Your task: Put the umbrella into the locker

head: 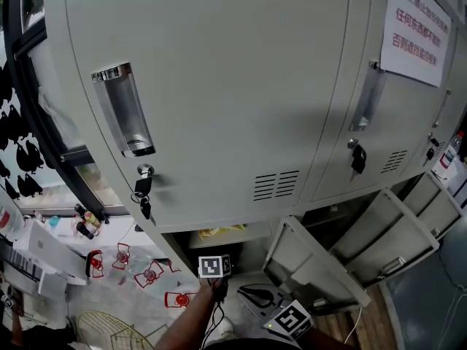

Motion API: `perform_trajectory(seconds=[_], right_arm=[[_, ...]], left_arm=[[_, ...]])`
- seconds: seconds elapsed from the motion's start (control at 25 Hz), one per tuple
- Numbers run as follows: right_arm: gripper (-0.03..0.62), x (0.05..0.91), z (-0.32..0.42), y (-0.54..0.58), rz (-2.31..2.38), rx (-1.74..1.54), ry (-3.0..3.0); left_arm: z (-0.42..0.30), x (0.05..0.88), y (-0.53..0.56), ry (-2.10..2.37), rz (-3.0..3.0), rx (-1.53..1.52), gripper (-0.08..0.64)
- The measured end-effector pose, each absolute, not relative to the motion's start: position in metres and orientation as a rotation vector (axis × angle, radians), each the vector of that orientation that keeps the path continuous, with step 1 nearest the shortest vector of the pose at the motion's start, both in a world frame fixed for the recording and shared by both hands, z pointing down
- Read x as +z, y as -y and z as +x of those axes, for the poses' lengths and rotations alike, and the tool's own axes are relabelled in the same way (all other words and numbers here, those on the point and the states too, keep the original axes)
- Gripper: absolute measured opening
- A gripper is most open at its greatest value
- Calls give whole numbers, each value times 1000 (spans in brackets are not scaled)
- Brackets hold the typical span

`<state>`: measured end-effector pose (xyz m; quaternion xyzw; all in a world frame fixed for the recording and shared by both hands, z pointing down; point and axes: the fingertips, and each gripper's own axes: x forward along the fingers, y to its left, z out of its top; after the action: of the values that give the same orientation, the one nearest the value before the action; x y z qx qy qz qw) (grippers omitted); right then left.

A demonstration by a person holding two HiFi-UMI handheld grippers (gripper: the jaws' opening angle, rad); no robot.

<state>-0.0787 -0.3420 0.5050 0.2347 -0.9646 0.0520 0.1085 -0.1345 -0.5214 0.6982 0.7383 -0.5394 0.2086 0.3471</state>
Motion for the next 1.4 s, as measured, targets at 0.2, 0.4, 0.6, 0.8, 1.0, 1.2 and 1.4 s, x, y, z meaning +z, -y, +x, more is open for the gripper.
perform_trajectory(seconds=[0.2,0.4,0.6,0.8,1.0,1.2,1.4], right_arm=[[43,505,-79,335,683,164,2839],[43,502,-79,331,680,168,2851],[43,501,-74,327,685,170,2853],[43,498,-69,323,683,165,2860],[43,498,-61,319,678,165,2864],[43,496,-57,313,663,162,2874],[43,496,-60,301,632,154,2886]], left_arm=[[-133,665,531,1494,2027,483,371],[-123,649,529,1472,2074,520,371],[-122,655,508,1458,2053,507,370],[-113,625,485,1466,2126,445,370],[-106,607,451,1449,2168,412,370],[-111,597,415,1481,2172,424,370],[-129,617,382,1538,2105,444,370]])
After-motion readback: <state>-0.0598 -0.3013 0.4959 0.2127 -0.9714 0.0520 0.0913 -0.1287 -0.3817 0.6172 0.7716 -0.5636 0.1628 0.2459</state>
